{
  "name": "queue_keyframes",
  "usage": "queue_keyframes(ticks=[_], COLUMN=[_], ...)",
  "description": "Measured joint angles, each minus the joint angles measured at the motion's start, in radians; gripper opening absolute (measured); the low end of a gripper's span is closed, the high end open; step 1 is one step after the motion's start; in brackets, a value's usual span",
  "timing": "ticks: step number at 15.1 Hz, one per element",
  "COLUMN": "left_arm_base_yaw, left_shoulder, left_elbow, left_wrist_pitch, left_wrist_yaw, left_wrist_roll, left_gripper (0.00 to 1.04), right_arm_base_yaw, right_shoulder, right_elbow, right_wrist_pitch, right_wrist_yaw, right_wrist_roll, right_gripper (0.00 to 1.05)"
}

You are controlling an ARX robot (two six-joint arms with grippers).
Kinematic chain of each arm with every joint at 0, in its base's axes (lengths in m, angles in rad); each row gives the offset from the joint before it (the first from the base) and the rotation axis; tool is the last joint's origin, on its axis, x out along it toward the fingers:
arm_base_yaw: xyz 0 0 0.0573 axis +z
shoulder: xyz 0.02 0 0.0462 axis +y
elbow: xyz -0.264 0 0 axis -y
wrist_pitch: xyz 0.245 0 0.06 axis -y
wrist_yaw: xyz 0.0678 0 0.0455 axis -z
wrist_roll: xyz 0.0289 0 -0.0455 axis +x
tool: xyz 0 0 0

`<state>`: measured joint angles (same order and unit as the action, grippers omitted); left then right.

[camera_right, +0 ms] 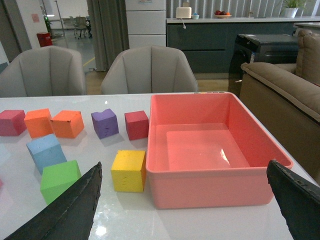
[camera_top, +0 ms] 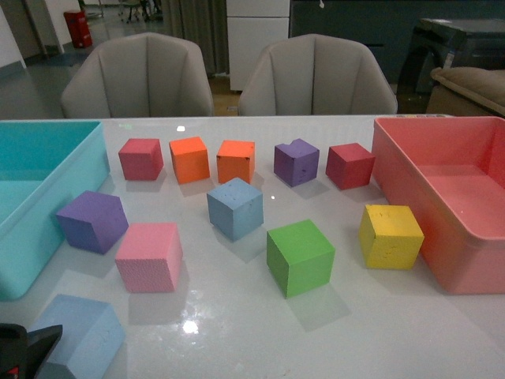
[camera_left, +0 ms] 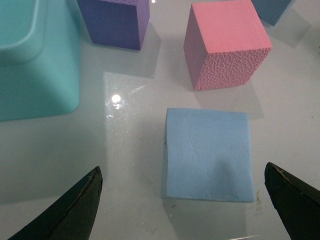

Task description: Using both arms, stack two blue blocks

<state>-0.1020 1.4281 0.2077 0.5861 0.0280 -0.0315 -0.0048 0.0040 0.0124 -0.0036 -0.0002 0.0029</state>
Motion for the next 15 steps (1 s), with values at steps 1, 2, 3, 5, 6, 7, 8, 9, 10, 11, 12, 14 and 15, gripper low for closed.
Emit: queue_keyframes(ticks=[1, 2, 3, 5, 6, 7, 8, 9, 10, 11, 12, 14, 15], left_arm_base_yaw=[-0.005, -0.013, -0.023, -0.03, -0.036, -0.043, -0.047, -0.051, -0.052, -0.057, -0.061, -0.068, -0.069], left_shoulder=[0.021, 0.032, 0.044, 0.08, 0.097, 0.107, 0.116, 0.132, 0.148, 0.157, 0.163, 0.216, 0.246], left_elbow=[0.013, 0.018, 0.027, 0.041, 0.042, 0.042, 0.043, 0.047, 0.05, 0.05, 0.05, 0.051, 0.051], left_wrist_pitch=[0.005, 0.014, 0.023, 0.039, 0.043, 0.051, 0.062, 0.074, 0.08, 0.086, 0.095, 0.135, 0.151], left_wrist_yaw=[0.0, -0.005, -0.008, -0.014, -0.018, -0.021, -0.026, -0.029, -0.029, -0.029, -0.029, -0.029, -0.029], left_wrist_roll=[-0.014, -0.021, -0.025, -0.033, -0.04, -0.041, -0.041, -0.042, -0.045, -0.048, -0.048, -0.049, -0.049], left_gripper=[0.98, 0.98, 0.98, 0.98, 0.98, 0.98, 0.98, 0.98, 0.98, 0.98, 0.98, 0.98, 0.98], right_arm_base_yaw=[0.0, 0.0, 0.0, 0.0, 0.0, 0.0, 0.0, 0.0, 0.0, 0.0, 0.0, 0.0, 0.0], right_shoulder=[0.0, 0.0, 0.0, 0.0, 0.0, 0.0, 0.0, 0.0, 0.0, 0.0, 0.0, 0.0, 0.0], right_elbow=[0.0, 0.0, 0.0, 0.0, 0.0, 0.0, 0.0, 0.0, 0.0, 0.0, 0.0, 0.0, 0.0], right_wrist_pitch=[0.0, 0.0, 0.0, 0.0, 0.0, 0.0, 0.0, 0.0, 0.0, 0.0, 0.0, 0.0, 0.0], right_wrist_yaw=[0.0, 0.0, 0.0, 0.0, 0.0, 0.0, 0.0, 0.0, 0.0, 0.0, 0.0, 0.0, 0.0], right_wrist_roll=[0.0, 0.0, 0.0, 0.0, 0.0, 0.0, 0.0, 0.0, 0.0, 0.0, 0.0, 0.0, 0.0], right_gripper=[0.98, 0.98, 0.98, 0.98, 0.98, 0.98, 0.98, 0.98, 0.98, 0.98, 0.98, 0.98, 0.98])
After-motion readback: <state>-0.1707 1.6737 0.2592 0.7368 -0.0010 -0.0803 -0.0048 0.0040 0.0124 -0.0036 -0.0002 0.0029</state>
